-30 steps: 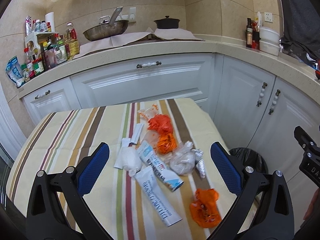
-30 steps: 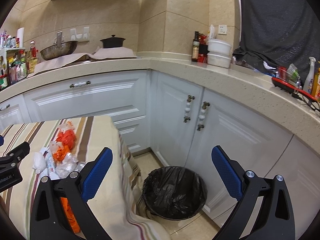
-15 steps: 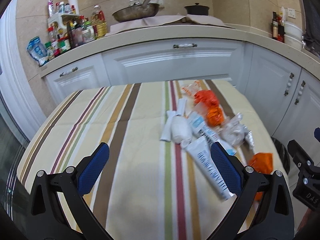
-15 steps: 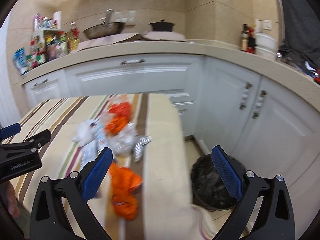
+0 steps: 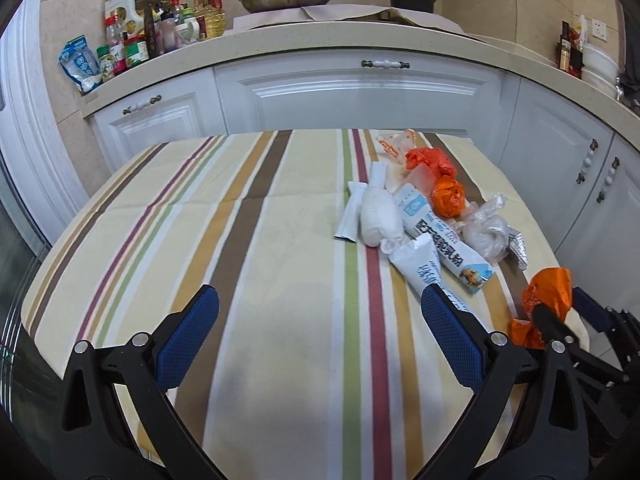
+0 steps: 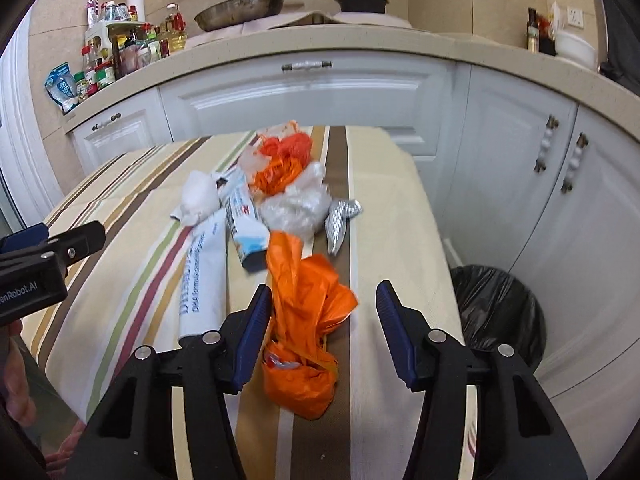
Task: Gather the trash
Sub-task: 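Grasp the orange plastic bag with the right gripper while the left gripper approaches the white toothpaste tube, then grasp the white DHA toothpaste tube with the left gripper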
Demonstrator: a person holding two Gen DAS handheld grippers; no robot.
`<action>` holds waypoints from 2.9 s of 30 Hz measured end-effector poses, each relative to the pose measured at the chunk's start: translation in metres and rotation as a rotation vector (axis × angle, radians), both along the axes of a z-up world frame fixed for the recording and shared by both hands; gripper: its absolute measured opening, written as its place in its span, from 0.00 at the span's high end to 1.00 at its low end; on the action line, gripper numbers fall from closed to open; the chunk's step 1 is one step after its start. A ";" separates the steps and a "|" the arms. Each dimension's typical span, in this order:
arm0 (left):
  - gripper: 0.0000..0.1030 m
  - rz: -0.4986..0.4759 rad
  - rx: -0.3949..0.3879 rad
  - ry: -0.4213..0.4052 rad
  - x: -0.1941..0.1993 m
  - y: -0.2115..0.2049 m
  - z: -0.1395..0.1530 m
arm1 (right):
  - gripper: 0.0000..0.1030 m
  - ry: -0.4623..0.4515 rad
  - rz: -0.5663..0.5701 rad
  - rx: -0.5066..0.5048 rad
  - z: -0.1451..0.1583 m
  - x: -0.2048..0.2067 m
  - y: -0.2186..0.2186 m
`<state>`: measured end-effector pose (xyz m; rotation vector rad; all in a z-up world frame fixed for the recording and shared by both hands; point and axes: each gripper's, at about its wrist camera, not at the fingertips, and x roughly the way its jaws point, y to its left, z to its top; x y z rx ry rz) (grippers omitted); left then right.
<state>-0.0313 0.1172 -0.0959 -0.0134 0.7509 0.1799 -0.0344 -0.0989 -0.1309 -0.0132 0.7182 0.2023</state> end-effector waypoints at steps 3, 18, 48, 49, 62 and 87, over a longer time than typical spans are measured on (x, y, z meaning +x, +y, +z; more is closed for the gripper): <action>0.04 -0.020 -0.003 0.003 0.003 -0.009 -0.002 | 0.57 0.001 0.021 0.013 -0.002 -0.002 0.000; 0.04 -0.057 -0.023 0.067 0.018 -0.057 -0.026 | 0.75 -0.050 -0.027 0.033 0.012 -0.014 -0.042; 0.80 -0.097 0.000 0.131 0.012 -0.060 -0.062 | 0.75 -0.075 -0.069 0.040 0.013 -0.015 -0.062; 0.67 -0.088 -0.004 0.129 0.010 -0.058 -0.063 | 0.75 -0.074 -0.069 0.040 0.013 -0.015 -0.061; 0.60 -0.020 -0.095 0.109 0.015 -0.031 -0.063 | 0.75 -0.066 -0.066 0.027 0.014 -0.014 -0.056; 0.88 -0.166 0.065 -0.036 -0.020 -0.054 -0.015 | 0.75 -0.133 -0.118 -0.009 0.027 -0.020 -0.077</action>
